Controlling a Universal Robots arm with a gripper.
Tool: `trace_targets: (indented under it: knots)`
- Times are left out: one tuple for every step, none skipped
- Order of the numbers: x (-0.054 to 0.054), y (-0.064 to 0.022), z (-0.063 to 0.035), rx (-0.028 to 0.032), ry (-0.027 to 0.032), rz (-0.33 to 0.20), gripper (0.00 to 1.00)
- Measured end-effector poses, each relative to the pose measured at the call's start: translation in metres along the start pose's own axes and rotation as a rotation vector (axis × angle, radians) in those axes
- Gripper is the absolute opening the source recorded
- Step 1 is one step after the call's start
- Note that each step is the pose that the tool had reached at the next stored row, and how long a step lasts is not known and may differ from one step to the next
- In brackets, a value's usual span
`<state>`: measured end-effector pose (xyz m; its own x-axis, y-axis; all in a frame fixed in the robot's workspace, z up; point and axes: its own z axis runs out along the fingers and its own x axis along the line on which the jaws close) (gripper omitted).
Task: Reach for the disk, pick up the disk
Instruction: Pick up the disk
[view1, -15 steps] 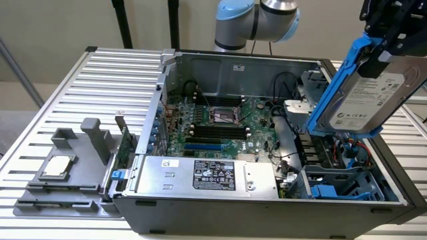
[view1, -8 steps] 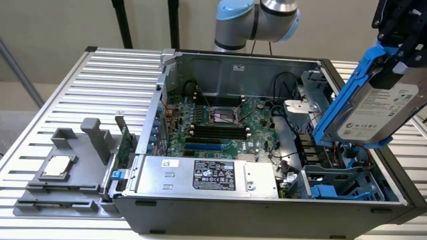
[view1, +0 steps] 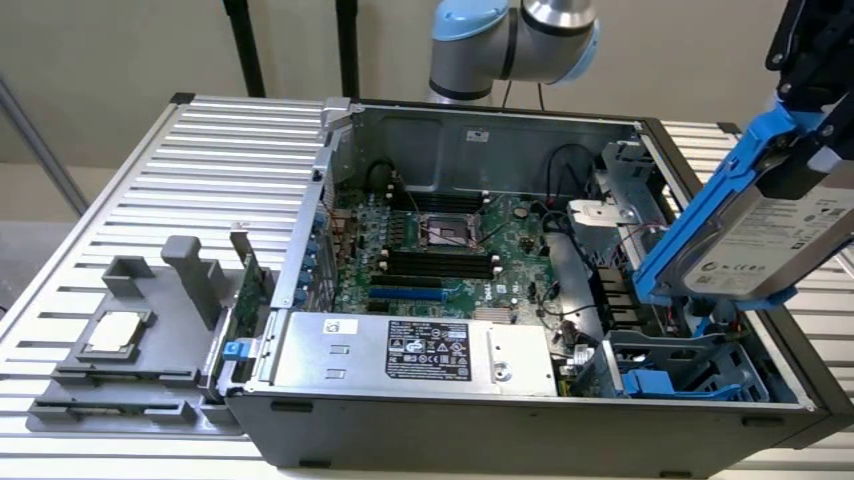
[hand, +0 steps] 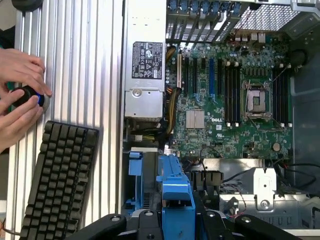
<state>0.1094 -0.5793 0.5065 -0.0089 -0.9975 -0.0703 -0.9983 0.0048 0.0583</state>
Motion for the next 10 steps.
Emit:
trace_targets:
  knots:
    - [0.003, -0.0001, 0.0000, -0.0001, -0.0054, 0.000, 0.33]
    - [0.006, -0.0001, 0.0000, -0.0001, -0.0106, -0.001, 0.33]
    - [0.009, -0.0002, 0.0001, -0.0001, -0.0150, -0.001, 0.33]
    - [0.013, -0.0003, 0.0005, -0.0002, -0.0179, -0.001, 0.33]
    - [0.015, -0.0004, 0.0011, -0.0002, -0.0197, -0.001, 0.33]
    - [0.017, -0.0004, 0.0020, -0.0002, -0.0210, -0.001, 0.33]
    - [0.018, -0.0005, 0.0032, -0.0002, -0.0223, -0.001, 0.33]
    - [0.019, -0.0006, 0.0042, -0.0003, -0.0231, -0.002, 0.33]
    - [0.019, -0.0006, 0.0052, -0.0003, -0.0232, -0.002, 0.33]
    - [0.019, -0.0007, 0.0059, -0.0004, -0.0230, -0.003, 0.33]
